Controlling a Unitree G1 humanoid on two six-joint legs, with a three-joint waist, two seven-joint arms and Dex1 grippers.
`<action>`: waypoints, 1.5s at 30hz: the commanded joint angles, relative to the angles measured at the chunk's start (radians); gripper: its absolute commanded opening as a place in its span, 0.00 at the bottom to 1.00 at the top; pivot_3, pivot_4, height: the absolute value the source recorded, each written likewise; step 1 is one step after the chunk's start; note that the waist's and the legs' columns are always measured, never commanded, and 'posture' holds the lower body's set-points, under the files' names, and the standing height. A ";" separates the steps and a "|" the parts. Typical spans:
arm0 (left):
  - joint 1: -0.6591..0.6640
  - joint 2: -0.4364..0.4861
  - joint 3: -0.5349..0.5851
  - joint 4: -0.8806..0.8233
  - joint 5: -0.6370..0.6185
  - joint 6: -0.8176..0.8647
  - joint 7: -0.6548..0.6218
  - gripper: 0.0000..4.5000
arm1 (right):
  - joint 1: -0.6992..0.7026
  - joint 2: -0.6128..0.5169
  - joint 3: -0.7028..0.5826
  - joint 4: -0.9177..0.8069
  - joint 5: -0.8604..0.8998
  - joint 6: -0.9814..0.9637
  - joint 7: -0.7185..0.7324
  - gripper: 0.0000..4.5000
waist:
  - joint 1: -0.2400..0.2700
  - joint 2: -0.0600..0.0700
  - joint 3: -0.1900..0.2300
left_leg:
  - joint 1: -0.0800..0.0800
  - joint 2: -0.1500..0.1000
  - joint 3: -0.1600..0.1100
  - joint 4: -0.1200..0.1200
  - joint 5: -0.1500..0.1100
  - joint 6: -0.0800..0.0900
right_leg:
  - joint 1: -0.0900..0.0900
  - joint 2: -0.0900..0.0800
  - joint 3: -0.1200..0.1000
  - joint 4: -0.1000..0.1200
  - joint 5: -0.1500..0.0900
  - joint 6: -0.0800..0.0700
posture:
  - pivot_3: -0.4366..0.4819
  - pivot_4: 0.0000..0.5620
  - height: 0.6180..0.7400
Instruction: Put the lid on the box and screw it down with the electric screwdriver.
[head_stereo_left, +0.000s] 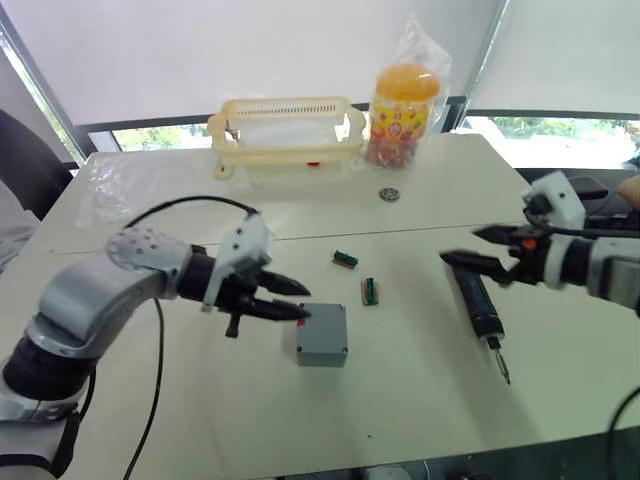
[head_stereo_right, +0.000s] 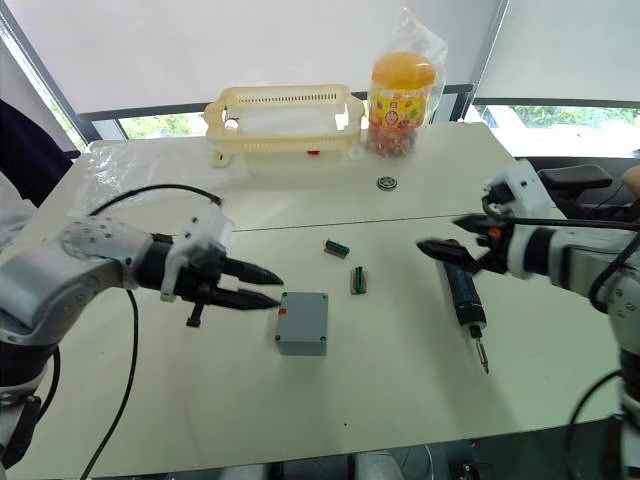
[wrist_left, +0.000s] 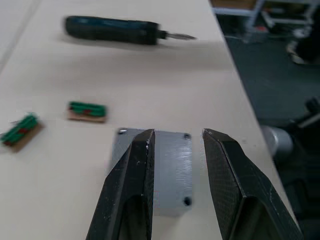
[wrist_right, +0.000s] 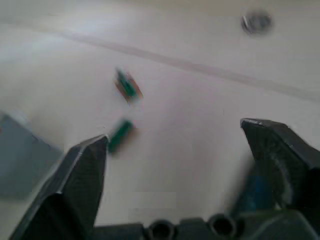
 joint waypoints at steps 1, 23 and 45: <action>-0.024 -0.007 -0.046 -0.023 0.066 -0.088 -0.039 0.33 | 0.001 -0.133 0.059 0.068 0.020 0.149 0.067 0.99 | -0.006 0.000 0.000 | 0.001 0.000 0.001 0.000 0.000 0.000 | 0.000 0.000 0.001 0.000 0.000 0.000 | 0.48 0.27 1.00; 0.111 -0.034 -0.026 -0.097 0.143 -0.078 0.081 0.33 | -0.238 -0.002 0.394 0.479 -0.021 0.295 -0.060 0.99 | -0.002 0.000 0.000 | 0.002 0.000 0.003 0.001 0.000 0.000 | 0.000 0.001 0.005 0.001 0.000 0.000 | 0.48 0.27 1.00; 0.086 -0.002 0.029 0.036 0.126 -0.088 0.062 0.33 | -0.348 0.177 0.193 0.679 -0.185 0.090 -0.086 0.38 | -0.013 -0.012 -0.006 | 0.014 0.000 0.004 0.001 0.000 0.001 | 0.013 0.001 0.005 -0.002 0.000 0.000 | 0.48 0.27 1.00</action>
